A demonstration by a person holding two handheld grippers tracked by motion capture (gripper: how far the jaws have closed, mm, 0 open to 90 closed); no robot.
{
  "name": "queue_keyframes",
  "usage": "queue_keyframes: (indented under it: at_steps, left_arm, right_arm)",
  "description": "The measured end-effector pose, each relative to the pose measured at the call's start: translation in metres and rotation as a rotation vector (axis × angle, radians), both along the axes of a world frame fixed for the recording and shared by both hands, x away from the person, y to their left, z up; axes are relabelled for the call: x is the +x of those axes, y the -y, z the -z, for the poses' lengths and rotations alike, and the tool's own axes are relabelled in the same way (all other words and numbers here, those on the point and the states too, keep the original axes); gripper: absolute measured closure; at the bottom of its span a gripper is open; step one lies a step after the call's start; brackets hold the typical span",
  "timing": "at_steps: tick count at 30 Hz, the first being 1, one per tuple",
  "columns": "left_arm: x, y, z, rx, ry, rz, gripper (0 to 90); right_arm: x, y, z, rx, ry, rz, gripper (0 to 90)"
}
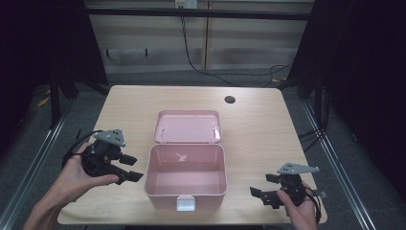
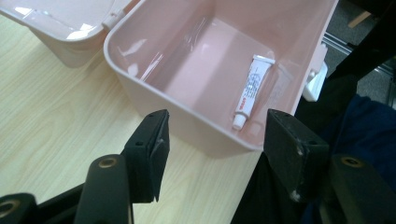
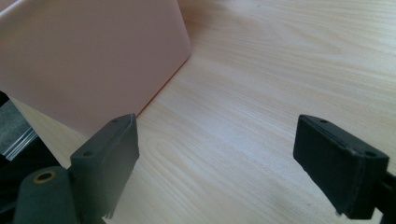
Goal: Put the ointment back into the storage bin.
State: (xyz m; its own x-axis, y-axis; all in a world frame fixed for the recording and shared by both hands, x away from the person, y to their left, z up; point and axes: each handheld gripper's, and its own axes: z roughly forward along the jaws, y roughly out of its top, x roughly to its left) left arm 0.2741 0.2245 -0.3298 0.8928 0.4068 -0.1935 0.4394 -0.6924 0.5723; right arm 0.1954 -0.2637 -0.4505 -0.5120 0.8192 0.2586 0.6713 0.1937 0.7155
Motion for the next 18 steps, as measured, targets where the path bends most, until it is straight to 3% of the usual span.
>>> queue_keyframes:
  at_steps: [8, 18]
  left_arm:
    - [-0.001, -0.012, 0.014, 0.013, -0.007, -0.029, 41.3]
    - [0.0, -0.026, 0.035, -0.001, -0.007, -0.086, 41.4]
  right_arm:
    - [0.0, 0.0, 0.0, 0.003, -0.004, 0.001, 13.8]
    - [0.0, 0.0, 0.0, -0.001, -0.002, 0.003, 13.8]
